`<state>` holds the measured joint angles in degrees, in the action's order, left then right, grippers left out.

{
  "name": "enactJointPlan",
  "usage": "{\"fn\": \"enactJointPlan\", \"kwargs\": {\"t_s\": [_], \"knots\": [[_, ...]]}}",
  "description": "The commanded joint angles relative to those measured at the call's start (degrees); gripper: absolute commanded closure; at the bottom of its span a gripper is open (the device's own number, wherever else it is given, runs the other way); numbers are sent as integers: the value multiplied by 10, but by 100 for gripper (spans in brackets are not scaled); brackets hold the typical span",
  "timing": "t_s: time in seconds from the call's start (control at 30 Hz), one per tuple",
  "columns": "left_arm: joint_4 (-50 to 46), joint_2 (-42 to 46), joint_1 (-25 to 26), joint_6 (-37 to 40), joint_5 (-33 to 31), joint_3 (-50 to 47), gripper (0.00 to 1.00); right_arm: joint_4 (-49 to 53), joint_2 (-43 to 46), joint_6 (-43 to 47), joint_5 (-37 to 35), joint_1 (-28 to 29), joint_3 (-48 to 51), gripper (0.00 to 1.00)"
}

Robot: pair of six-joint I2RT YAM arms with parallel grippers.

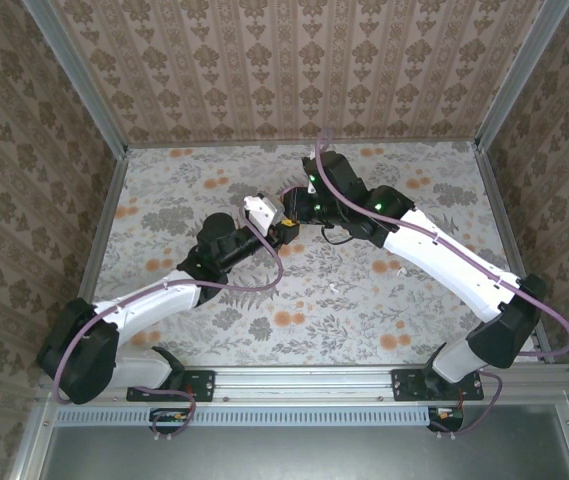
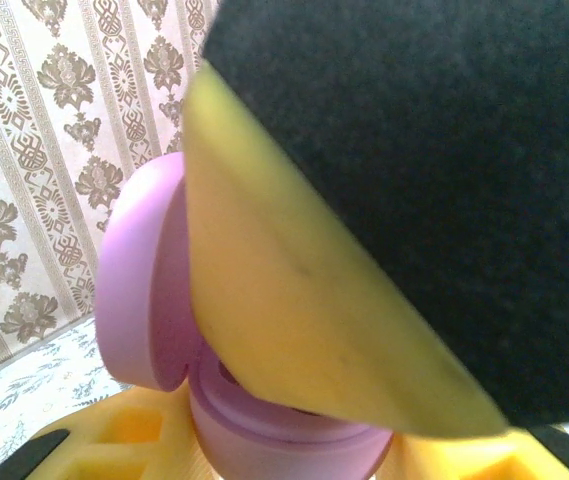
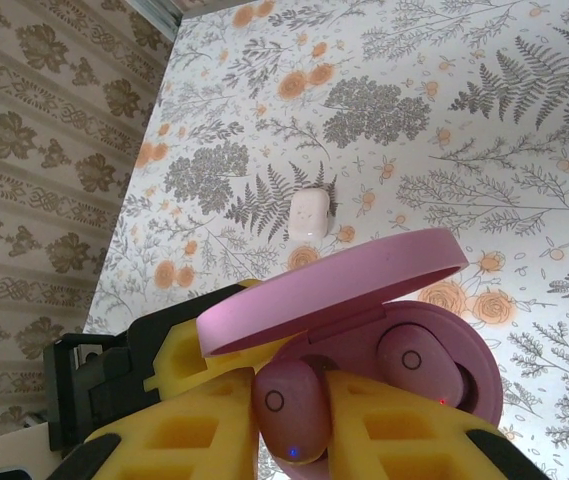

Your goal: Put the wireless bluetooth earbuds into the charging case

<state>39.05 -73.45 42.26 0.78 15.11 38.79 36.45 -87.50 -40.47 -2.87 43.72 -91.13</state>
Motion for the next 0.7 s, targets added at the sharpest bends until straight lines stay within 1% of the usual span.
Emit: {"fn": "enactJointPlan", "kwargs": {"t_s": [0.0, 0.33, 0.67], "knots": [[29, 0, 4, -10, 6, 26, 62, 28, -7, 12, -20, 5, -14, 76], [33, 2, 4, -14, 3, 26, 62, 46, -1, 19, -33, 6, -22, 73], [34, -1, 4, -16, 3, 29, 62, 85, -17, 29, -47, 14, -51, 71]]}}
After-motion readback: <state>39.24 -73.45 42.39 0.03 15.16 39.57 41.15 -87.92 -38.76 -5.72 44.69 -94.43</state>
